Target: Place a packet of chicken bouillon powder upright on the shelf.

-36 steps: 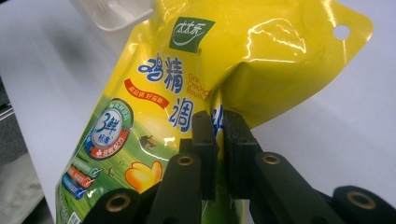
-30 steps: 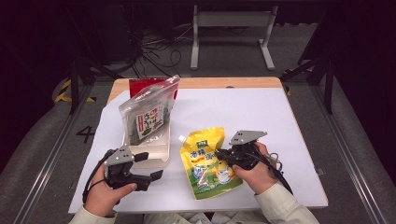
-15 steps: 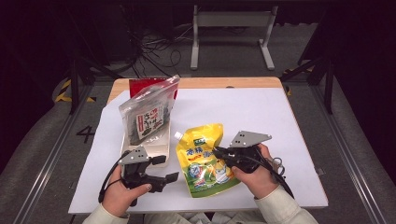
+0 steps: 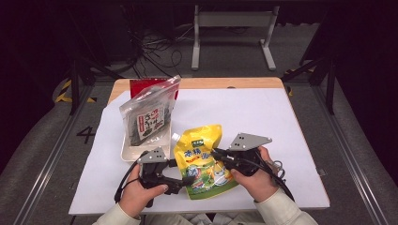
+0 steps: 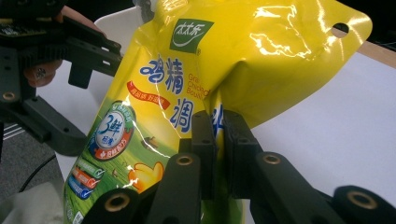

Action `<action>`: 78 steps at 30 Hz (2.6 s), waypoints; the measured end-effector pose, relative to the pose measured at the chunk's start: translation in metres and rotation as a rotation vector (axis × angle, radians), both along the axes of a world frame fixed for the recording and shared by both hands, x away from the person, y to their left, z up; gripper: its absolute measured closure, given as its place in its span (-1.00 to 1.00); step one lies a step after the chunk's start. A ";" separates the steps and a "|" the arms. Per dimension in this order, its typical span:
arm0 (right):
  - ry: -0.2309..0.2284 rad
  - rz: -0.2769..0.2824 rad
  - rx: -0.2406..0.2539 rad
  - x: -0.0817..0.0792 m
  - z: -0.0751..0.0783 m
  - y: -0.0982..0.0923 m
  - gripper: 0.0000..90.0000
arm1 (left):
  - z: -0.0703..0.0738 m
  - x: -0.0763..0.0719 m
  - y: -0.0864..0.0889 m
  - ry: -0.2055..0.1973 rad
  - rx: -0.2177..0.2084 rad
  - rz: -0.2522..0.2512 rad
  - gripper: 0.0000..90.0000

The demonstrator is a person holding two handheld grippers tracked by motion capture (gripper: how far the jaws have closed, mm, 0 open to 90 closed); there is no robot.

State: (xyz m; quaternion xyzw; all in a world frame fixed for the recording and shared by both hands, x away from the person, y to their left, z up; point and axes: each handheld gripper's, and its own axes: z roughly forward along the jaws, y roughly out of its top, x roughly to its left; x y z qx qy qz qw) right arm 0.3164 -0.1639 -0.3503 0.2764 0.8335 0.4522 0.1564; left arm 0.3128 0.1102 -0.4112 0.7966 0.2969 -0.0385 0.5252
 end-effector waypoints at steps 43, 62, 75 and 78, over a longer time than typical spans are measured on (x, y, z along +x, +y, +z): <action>0.017 0.040 0.096 0.000 0.005 -0.019 0.20 | 0.042 -0.004 0.030 -0.350 0.029 -0.037 0.80; 0.048 -0.051 0.097 0.004 0.006 -0.062 0.11 | 0.069 -0.002 0.064 -0.417 0.029 0.000 0.80; 0.075 -0.102 0.115 0.007 -0.001 -0.088 0.06 | 0.085 0.008 0.085 -0.443 0.041 0.021 0.80; 0.076 -0.112 0.118 0.008 -0.001 -0.092 0.05 | 0.086 0.010 0.091 -0.448 0.044 0.030 0.80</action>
